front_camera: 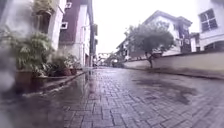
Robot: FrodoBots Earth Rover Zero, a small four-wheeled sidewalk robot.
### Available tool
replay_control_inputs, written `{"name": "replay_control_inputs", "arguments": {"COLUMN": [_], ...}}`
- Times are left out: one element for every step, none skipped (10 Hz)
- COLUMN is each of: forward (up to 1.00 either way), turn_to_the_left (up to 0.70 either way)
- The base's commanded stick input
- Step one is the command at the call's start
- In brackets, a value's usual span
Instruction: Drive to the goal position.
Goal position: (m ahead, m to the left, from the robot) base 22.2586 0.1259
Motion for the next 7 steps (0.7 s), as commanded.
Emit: {"name": "replay_control_inputs", "arguments": {"forward": [0.7, 0.7, 0.7, 0.7, 0.7, 0.7, 0.7], "turn_to_the_left": [0.0, 0.0, 0.0, 0.0, 0.0, 0.0, 0.0]}}
